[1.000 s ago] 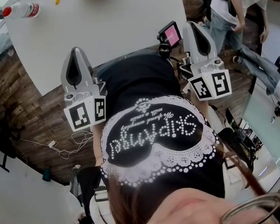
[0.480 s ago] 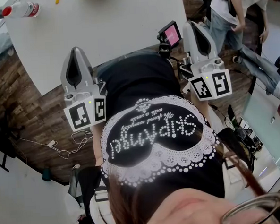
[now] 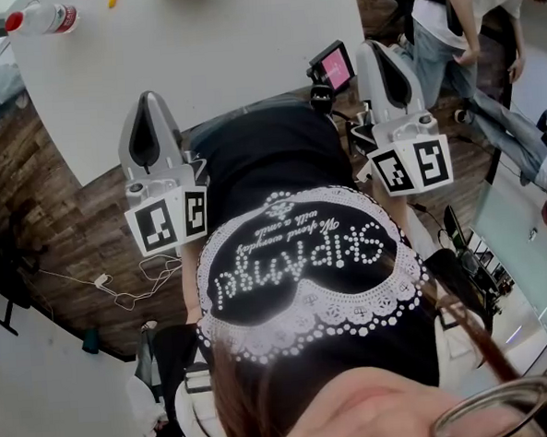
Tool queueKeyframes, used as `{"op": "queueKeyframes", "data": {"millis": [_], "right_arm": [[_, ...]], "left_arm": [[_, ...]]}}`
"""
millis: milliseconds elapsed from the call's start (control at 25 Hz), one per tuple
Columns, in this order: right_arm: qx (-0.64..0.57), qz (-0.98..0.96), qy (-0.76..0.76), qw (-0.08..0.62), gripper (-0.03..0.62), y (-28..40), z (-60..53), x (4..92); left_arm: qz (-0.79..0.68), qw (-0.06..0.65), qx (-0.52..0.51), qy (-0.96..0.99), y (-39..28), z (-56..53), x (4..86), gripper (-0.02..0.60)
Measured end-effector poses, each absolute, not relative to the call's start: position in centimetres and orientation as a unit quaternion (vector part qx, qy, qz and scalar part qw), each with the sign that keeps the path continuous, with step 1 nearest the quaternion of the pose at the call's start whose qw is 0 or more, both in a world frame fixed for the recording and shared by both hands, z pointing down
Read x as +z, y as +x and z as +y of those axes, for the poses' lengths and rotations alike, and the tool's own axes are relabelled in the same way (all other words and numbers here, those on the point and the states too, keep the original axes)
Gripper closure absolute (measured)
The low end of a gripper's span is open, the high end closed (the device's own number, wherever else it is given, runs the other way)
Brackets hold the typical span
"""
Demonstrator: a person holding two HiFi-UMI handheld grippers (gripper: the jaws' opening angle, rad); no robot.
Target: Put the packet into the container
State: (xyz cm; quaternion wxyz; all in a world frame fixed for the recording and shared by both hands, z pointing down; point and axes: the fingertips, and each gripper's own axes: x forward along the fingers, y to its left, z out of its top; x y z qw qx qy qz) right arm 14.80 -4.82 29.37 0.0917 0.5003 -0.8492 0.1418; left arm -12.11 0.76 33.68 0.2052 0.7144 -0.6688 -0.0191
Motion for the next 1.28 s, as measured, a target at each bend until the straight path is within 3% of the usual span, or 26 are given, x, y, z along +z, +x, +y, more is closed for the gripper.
{"op": "queueKeyframes", "data": {"millis": [1280], "right_arm": [[0.141,-0.851,0.497,0.094,0.599,14.62,-5.00,29.22]], "left_arm": [[-0.673,0.207,-0.021,0.710,-12.41,0.79,33.65,0.578]]}}
